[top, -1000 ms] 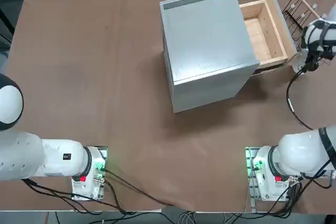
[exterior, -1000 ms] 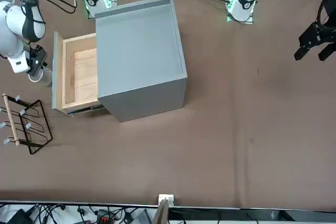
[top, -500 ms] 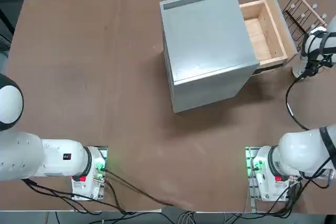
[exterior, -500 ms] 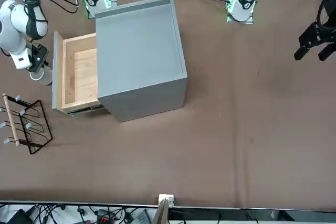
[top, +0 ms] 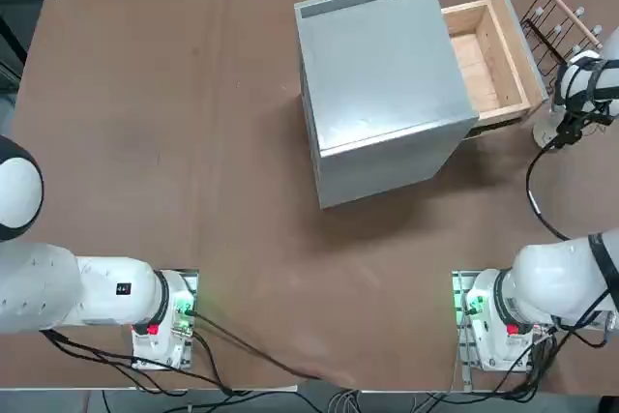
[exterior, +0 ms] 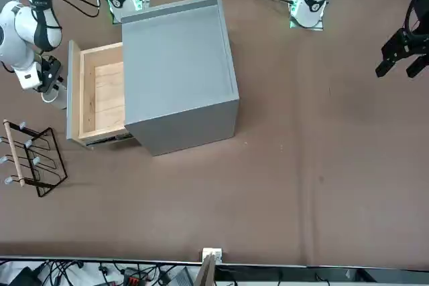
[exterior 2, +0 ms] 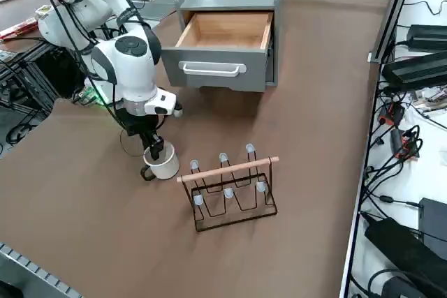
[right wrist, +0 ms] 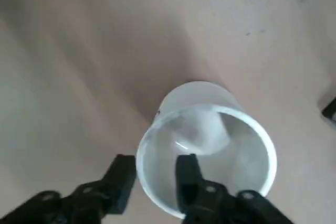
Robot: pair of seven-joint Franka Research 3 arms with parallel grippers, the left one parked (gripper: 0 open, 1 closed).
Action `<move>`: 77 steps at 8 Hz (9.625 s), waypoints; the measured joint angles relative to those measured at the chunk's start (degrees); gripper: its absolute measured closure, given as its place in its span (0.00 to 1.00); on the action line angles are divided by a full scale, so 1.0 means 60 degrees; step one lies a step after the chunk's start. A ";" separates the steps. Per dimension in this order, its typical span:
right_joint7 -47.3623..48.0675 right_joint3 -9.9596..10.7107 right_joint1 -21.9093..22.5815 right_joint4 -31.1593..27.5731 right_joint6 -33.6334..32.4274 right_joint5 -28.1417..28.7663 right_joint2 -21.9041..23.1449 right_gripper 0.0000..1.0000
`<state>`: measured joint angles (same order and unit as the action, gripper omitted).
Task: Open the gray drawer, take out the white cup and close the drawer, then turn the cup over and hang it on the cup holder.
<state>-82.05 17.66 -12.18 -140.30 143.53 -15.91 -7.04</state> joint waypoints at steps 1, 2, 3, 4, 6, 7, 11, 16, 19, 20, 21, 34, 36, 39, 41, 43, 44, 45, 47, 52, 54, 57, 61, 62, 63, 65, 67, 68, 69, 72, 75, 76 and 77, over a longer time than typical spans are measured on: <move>0.0000 0.0000 0.0001 0.0034 -0.0147 0.0000 0.0046 0.28; 0.0000 0.0003 -0.0002 0.0109 -0.0340 0.0002 0.0216 0.15; 0.0000 0.0007 -0.0004 0.0226 -0.0746 0.0014 0.0655 0.11; 0.0006 0.0002 0.0021 0.0374 -0.1321 0.0252 0.1214 0.01; -0.0008 -0.0057 0.0344 0.1283 -0.3058 0.1772 0.2141 0.02; -0.0006 -0.0082 0.0578 0.2023 -0.3901 0.2531 0.2182 0.04; 0.0415 -0.0123 0.1079 0.4274 -0.5627 0.4574 0.1096 0.58; 0.3026 -0.0179 0.2472 0.5326 -0.5639 0.4936 -0.0114 0.99; 0.5176 -0.0180 0.3476 0.5532 -0.5822 0.4990 -0.0148 0.99; 0.5870 -0.0181 0.3842 0.5531 -0.5948 0.5168 -0.0164 0.99; 0.6436 -0.0183 0.4204 0.5527 -0.6102 0.5452 -0.0172 0.99; 0.7061 0.0425 0.5202 0.6602 -0.7723 0.5313 -0.0162 0.94; 0.3878 0.0618 0.3118 0.6792 -0.8183 0.5079 -0.0107 0.93; -0.0207 0.0680 0.0505 0.6735 -0.8254 0.5081 -0.0651 0.77; -0.2379 0.0668 -0.0694 0.6672 -0.7883 0.5112 -0.1345 0.52; -0.4701 0.0662 -0.1813 0.6630 -0.7636 0.5523 -0.1931 0.24; -0.5723 0.0651 -0.2256 0.6597 -0.7605 0.6027 -0.2182 0.19; -0.6741 0.0642 -0.2629 0.6540 -0.7595 0.6680 -0.2507 0.10; -0.8607 0.0633 -0.3258 0.6480 -0.7599 0.8021 -0.3371 0.05; -1.1171 0.0602 -0.4349 0.6499 -0.8767 1.0255 -0.4313 0.04; -1.1505 0.0587 -0.4565 0.6577 -0.9007 1.0984 -0.4891 0.04; -1.2025 0.0575 -0.4975 0.7117 -0.9877 1.1432 -0.6059 0.04; -1.2038 0.0538 -0.5005 0.7254 -0.9954 1.1626 -0.6580 0.07; -1.2040 0.0535 -0.5046 0.7337 -0.9957 1.1649 -0.6745 0.07; -1.2047 0.0533 -0.5086 0.7403 -0.9968 1.1670 -0.6850 0.12; -1.2050 0.0532 -0.5105 0.7480 -0.9987 1.1681 -0.6910 0.24; -1.2050 0.0531 -0.5105 0.7502 -0.9996 1.1683 -0.6911 0.56; -1.2042 0.0531 -0.5105 0.7505 -0.9997 1.1686 -0.6911 0.70; -1.2041 0.0531 -0.5105 0.7535 -0.9998 1.1687 -0.6910 0.75; -1.1540 0.0530 -0.5058 0.8092 -1.0404 1.1327 -0.6750 0.80; -1.0158 0.0520 -0.4956 0.8527 -1.0573 0.9647 -0.5320 0.80; -0.9557 0.0515 -0.4901 0.8551 -1.0595 0.9042 -0.4668 0.80; -0.8962 0.0505 -0.4740 0.8554 -1.0602 0.8459 -0.4066 0.80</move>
<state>-135.83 20.69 -40.62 -88.97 79.91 34.85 -31.44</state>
